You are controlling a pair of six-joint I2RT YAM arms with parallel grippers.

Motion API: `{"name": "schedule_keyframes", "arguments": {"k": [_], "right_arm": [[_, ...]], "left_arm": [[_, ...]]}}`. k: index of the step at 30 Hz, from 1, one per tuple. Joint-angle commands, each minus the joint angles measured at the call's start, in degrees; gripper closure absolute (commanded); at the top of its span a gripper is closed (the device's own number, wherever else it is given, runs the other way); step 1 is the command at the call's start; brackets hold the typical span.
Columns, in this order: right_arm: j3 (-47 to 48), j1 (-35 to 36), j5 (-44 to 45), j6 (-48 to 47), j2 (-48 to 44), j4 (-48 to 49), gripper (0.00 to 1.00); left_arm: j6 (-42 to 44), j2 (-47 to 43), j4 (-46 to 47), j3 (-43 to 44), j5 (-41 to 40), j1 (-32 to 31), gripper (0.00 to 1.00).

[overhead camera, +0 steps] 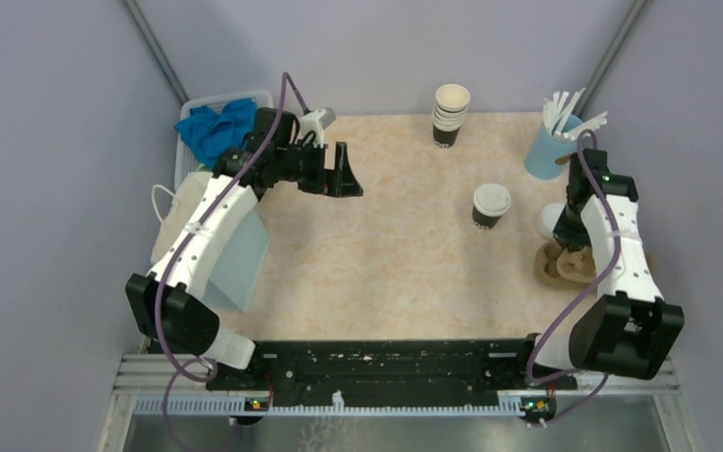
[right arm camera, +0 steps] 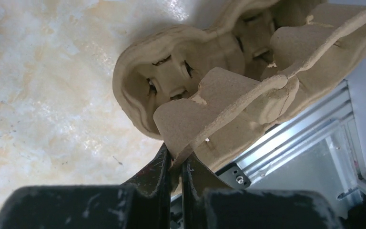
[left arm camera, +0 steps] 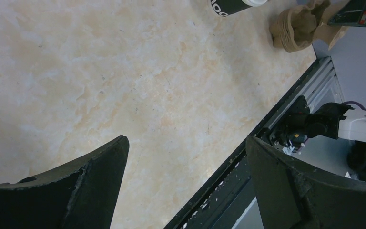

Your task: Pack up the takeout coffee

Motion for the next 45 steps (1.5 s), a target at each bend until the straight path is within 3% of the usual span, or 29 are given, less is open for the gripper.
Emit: {"name": "schedule_keyframes", "arguments": {"k": [1,5,10,16,20,24,30,34,45], "right_arm": [[6.81,0.31,2.46,1.80,-6.08,-4.79,1.00],[11.71,0.98,0.27,0.62,-9.32,-5.62,1.00],[14.34,4.10,-13.76,-4.70,-13.56,-1.39,0.99],[10.92,5.73,-30.90,-5.06,-18.79,-0.70,0.99],[6.00,6.27,-36.55,-4.80,-23.14,1.40,0.99],[6.44,6.28,-39.58,-4.72,-24.53,1.14,0.99],[8.42,7.41,-42.30,-5.19,-23.36,1.11,0.99],[8.42,7.38,-44.15,-4.45,-23.28,1.83,0.99],[8.92,7.64,-45.65,-3.91,-23.20,1.29,1.00]], "left_arm": [[-2.84,-2.93,3.10,0.17,1.48,0.07,0.02],[-4.65,-3.87,1.86,2.25,0.72,0.13,0.02],[-7.52,-6.16,-2.56,5.21,-4.37,0.13,0.02],[-5.21,-4.58,-17.57,20.94,-21.64,0.32,0.02],[-0.66,-3.67,-25.28,29.40,-34.17,0.35,0.02],[-3.98,-5.74,-28.93,31.69,-48.10,0.41,0.02],[-11.61,-8.78,-35.67,30.19,-63.38,0.48,0.02],[-11.18,-12.30,-36.41,25.09,-72.08,0.48,0.02],[-13.00,-21.39,-35.57,10.00,-65.23,0.48,0.03]]}}
